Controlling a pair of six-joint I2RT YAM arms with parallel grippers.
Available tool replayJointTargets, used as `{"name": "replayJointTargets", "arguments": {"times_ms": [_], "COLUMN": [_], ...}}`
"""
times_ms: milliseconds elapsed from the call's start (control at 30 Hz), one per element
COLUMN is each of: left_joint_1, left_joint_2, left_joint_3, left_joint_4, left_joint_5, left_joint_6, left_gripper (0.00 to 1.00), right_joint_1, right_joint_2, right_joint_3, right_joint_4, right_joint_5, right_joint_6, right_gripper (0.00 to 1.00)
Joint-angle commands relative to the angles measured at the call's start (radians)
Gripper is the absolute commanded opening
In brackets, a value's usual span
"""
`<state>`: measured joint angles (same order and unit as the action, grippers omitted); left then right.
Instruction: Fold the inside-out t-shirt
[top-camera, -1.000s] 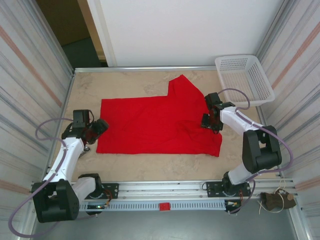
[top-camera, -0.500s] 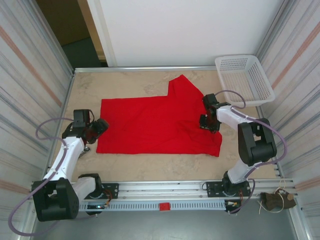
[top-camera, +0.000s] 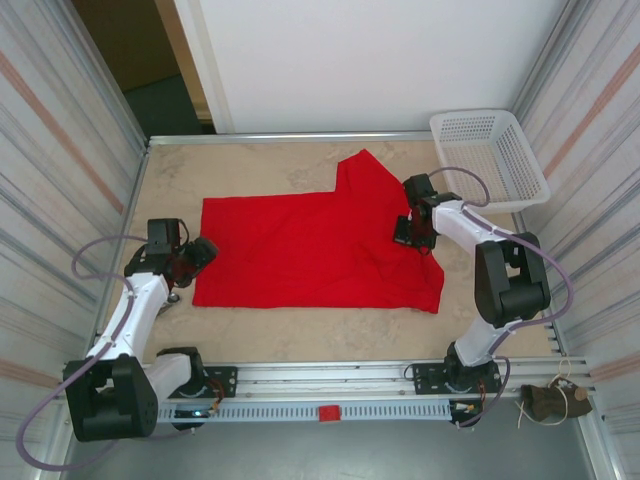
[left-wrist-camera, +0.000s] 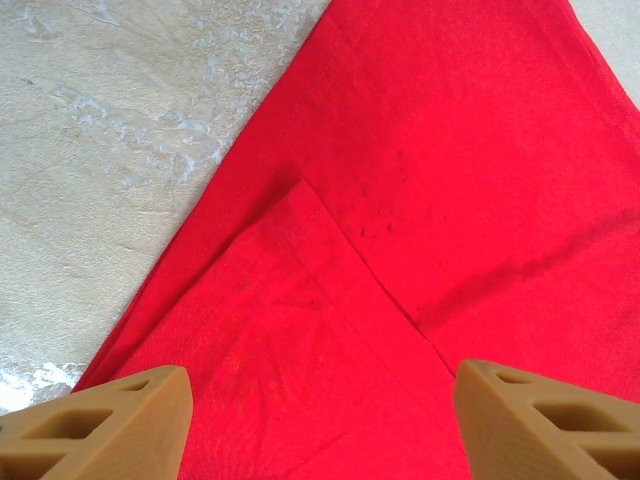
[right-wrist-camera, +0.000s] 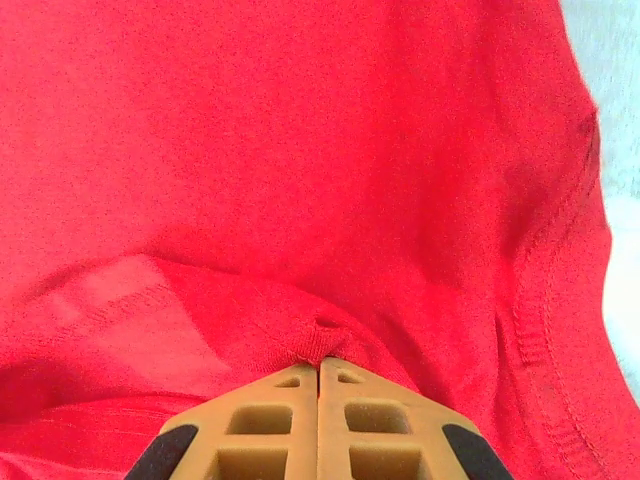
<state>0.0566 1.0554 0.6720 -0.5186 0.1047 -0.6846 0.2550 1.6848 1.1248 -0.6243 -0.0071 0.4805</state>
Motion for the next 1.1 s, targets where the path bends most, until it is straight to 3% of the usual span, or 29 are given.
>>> {"name": "replayJointTargets", "arguments": {"times_ms": [0,67,100,133,167,200,567,1067], "left_joint_1": [-0.008,-0.008,-0.007,-0.008,-0.008,-0.007,-0.018,-0.031], "left_joint_2": [0.009,0.009,0.01,0.012,0.012,0.01,0.0,-0.005], "left_joint_3": [0.002,-0.002,-0.004,-0.006,-0.007,-0.008,-0.003,0.003], "left_joint_4": [0.011,0.012,0.014,0.012,0.011,0.01,0.004,0.0], "left_joint_5": [0.006,0.007,0.006,0.005,0.005,0.005,0.003,-0.008], "left_joint_6": [-0.01,-0.01,-0.01,-0.01,-0.01,-0.011,-0.013,-0.023], "left_gripper": [0.7,0.7,0.7,0.7,0.7,0.7,0.7,0.7], "right_joint_1": [0.003,-0.001,-0.007,-0.013,-0.019,-0.027,-0.033,-0.032], "right_joint_2": [0.035,0.075,0.092,0.098,0.097,0.088,-0.114,0.012], "right_joint_3": [0.081,0.125,0.144,0.157,0.162,0.161,-0.056,-0.018], "right_joint_4": [-0.029,-0.031,-0.03,-0.028,-0.024,-0.02,0.039,0.053], "right_joint_5": [-0.029,-0.019,-0.009,0.001,0.009,0.015,-0.056,-0.085], "right_joint_6": [-0.008,0.0,0.006,0.013,0.018,0.027,0.143,0.182], "right_gripper": [0.0,0.0,0.12,0.31,0.4,0.42,0.42,0.34]}}
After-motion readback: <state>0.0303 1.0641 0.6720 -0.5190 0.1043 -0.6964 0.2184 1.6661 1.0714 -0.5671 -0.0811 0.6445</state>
